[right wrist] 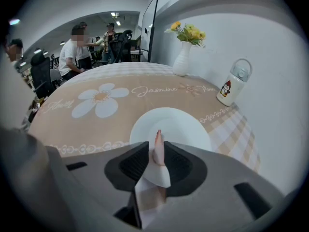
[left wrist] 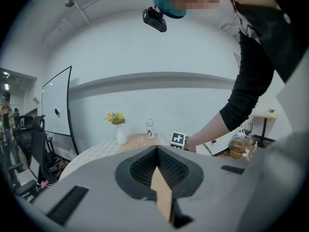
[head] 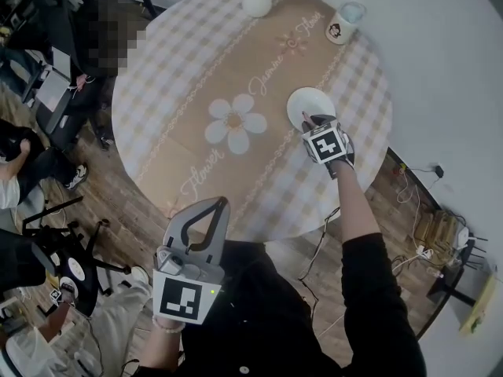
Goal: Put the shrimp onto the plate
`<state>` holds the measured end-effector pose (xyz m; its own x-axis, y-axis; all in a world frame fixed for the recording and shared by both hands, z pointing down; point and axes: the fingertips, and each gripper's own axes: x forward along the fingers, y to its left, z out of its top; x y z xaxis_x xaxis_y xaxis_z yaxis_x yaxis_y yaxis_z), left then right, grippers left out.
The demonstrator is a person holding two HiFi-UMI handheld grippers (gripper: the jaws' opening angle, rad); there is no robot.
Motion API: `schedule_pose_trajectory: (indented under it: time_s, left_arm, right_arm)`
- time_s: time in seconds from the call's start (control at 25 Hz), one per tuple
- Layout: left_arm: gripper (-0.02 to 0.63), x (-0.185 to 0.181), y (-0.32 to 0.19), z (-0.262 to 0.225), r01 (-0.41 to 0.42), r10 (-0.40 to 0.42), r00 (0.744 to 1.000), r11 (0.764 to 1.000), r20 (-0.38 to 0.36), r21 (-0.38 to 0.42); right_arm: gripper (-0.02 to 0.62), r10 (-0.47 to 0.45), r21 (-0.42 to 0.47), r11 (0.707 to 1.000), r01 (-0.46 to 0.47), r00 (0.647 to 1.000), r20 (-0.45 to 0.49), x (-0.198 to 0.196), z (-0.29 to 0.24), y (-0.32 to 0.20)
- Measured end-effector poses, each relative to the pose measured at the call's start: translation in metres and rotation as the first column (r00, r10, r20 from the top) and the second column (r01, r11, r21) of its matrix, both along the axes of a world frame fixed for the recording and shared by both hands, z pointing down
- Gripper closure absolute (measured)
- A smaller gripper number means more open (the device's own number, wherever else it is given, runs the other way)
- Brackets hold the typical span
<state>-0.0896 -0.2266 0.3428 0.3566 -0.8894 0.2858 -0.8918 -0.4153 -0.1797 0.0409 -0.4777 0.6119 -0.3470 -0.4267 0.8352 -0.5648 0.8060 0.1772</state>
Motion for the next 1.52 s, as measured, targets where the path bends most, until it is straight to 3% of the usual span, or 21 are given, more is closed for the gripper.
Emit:
schedule_pose_trajectory:
  time_s: [0.2, 0.32, 0.44, 0.68, 0.92, 1.12, 1.36, 1.52]
  left_arm:
    - [0.606, 0.000, 0.000, -0.001, -0.007, 0.007, 1.000, 1.000, 0.005, 0.008]
    - [0.606, 0.001, -0.001, -0.004, -0.018, 0.017, 1.000, 1.000, 0.008, 0.024]
    - [0.606, 0.003, -0.003, -0.006, -0.030, 0.030, 0.999, 0.999, 0.012, 0.039]
    - [0.606, 0.013, -0.007, -0.014, -0.056, 0.056, 0.998, 0.996, 0.006, 0.069]
    - [0.606, 0.027, -0.004, -0.021, -0.097, 0.098, 0.995, 0.992, -0.012, 0.085]
    - [0.606, 0.035, 0.001, -0.016, -0.049, 0.047, 0.991, 0.999, -0.123, -0.015]
    - [0.606, 0.052, 0.006, -0.024, -0.133, 0.134, 0.987, 0.991, -0.088, 0.021]
    - [0.606, 0.062, 0.010, -0.026, -0.168, 0.170, 0.982, 0.985, -0.076, 0.036]
  right_arm:
    - [0.505, 0.034, 0.015, 0.999, -0.035, 0.998, 0.045, 0.004, -0.009, 0.000]
    - [0.506, 0.042, 0.071, 0.996, -0.048, 0.996, 0.083, 0.004, -0.023, 0.004]
    - [0.575, 0.021, 0.152, 0.988, -0.035, 0.995, 0.097, 0.002, -0.040, 0.016]
    - [0.589, -0.006, 0.227, 0.973, -0.040, 0.980, 0.197, -0.003, -0.072, 0.049]
    - [0.592, 0.038, 0.258, 0.956, -0.141, 0.929, 0.368, 0.004, -0.130, 0.087]
    - [0.592, -0.013, 0.320, 0.938, -0.131, 0.911, 0.412, 0.012, -0.174, 0.124]
    - [0.592, -0.022, 0.369, 0.910, -0.190, 0.866, 0.499, 0.025, -0.225, 0.163]
    - [0.592, -0.030, 0.412, 0.887, -0.208, 0.864, 0.503, 0.037, -0.248, 0.187]
